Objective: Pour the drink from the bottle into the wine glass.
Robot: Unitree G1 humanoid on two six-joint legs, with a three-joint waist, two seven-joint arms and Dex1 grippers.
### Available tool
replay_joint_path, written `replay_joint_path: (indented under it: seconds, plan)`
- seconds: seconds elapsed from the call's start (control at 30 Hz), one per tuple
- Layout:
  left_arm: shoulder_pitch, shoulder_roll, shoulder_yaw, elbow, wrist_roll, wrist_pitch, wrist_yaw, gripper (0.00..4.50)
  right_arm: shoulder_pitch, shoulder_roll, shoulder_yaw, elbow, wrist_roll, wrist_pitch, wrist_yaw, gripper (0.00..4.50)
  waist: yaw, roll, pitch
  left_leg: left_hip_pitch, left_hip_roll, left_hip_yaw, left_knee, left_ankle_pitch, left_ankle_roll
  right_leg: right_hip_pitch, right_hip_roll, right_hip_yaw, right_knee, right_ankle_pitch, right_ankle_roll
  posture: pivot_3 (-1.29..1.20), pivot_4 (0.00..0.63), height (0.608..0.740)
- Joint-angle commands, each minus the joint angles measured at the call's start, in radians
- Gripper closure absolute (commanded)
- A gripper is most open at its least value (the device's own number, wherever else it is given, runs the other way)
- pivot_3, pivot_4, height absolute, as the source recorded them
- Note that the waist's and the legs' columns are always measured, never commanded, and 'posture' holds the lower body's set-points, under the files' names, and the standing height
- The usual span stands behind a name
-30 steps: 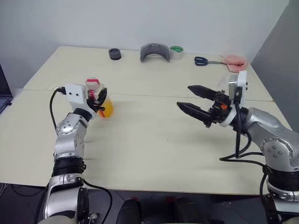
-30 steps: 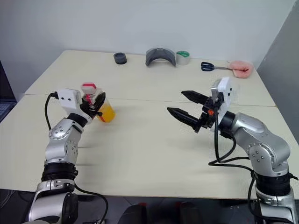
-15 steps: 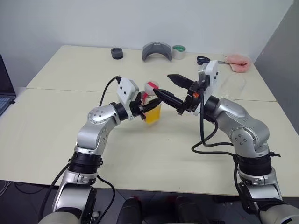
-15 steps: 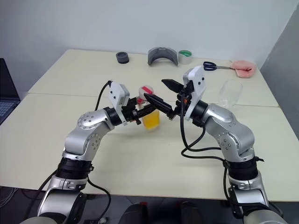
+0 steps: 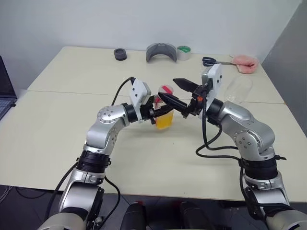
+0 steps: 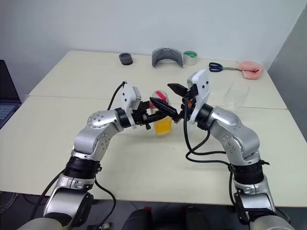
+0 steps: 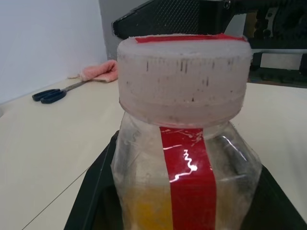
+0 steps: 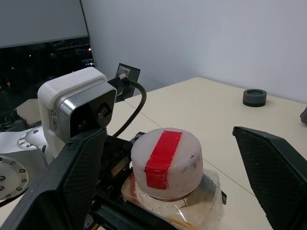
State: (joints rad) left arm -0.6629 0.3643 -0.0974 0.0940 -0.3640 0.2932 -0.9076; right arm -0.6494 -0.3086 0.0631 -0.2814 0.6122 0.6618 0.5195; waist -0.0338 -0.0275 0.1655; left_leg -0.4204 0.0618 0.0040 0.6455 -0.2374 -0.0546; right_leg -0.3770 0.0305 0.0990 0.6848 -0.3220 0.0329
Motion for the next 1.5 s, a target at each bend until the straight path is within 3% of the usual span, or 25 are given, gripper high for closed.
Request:
replay_joint_path:
  seconds: [0.03, 0.33, 0.43, 0.8, 1.0, 1.1, 1.37, 1.5]
  plan:
    - [-0.028, -0.01, 0.018, -0.023, -0.011, -0.015, 0.001, 2.66, -0.024, 0.002, 0.005, -0.029, -0.013, -0.035, 0.027, 0.0, 0.0, 0.0, 0.0, 0.0, 0.0, 0.0, 0.0, 0.0, 0.0, 0.0, 0.0, 0.0, 0.0, 0.0, 0.0, 0.0, 0.15, 0.74]
    - [-0.002, -0.02, 0.013, -0.053, -0.004, -0.009, 0.018, 2.66, -0.024, 0.025, 0.003, -0.009, -0.034, -0.065, 0.045, 0.0, 0.0, 0.0, 0.0, -0.001, 0.0, 0.0, 0.001, 0.0, 0.0, -0.003, 0.0, 0.0, 0.005, 0.0, 0.0, 0.0, 0.15, 0.74]
    - [0.001, -0.016, 0.012, -0.054, -0.005, -0.007, 0.017, 2.66, -0.029, 0.037, -0.001, -0.001, -0.039, -0.075, 0.048, 0.56, 0.0, 0.0, 0.0, -0.001, 0.0, 0.0, 0.001, 0.0, 0.0, -0.003, 0.0, 0.0, 0.005, 0.0, 0.0, 0.0, 0.15, 0.74]
    - [-0.006, -0.009, 0.015, -0.055, -0.006, -0.006, 0.017, 2.66, -0.017, 0.036, 0.013, -0.005, -0.069, -0.087, 0.066, 4.49, 0.0, 0.0, 0.0, -0.001, 0.0, 0.0, 0.001, 0.0, 0.0, -0.004, 0.0, 0.0, 0.006, 0.0, -0.001, 0.0, 0.15, 0.74]
    - [-0.011, -0.008, 0.018, -0.047, -0.002, -0.013, 0.009, 2.66, -0.021, 0.034, 0.004, -0.001, -0.068, -0.091, 0.089, 4.33, 0.0, 0.0, 0.0, -0.001, 0.0, 0.0, 0.001, 0.0, -0.001, -0.004, 0.0, 0.0, 0.006, 0.0, -0.001, 0.0, 0.15, 0.74]
    - [-0.014, -0.006, 0.02, -0.045, 0.0, -0.014, 0.007, 2.66, -0.019, 0.032, -0.001, 0.0, -0.064, -0.086, 0.1, 3.58, 0.0, 0.0, 0.0, -0.001, 0.0, 0.0, 0.001, 0.0, -0.001, -0.004, 0.0, 0.0, 0.006, 0.0, -0.001, 0.0, 0.15, 0.74]
    - [-0.012, -0.008, 0.019, -0.054, -0.001, -0.013, 0.009, 2.66, -0.013, 0.026, 0.027, 0.006, -0.12, -0.108, 0.099, 0.79, 0.0, 0.0, 0.0, -0.001, 0.0, 0.0, 0.001, 0.0, -0.001, -0.004, 0.0, 0.0, 0.006, 0.0, -0.001, 0.0, 0.15, 0.74]
    - [-0.013, -0.007, 0.021, -0.052, -0.001, -0.014, 0.008, 2.66, -0.016, 0.026, 0.033, 0.011, -0.139, -0.118, 0.102, 0.79, 0.0, 0.0, 0.0, -0.001, 0.0, 0.0, 0.001, 0.0, -0.001, -0.005, 0.0, 0.0, 0.007, 0.0, -0.001, 0.0, 0.15, 0.74]
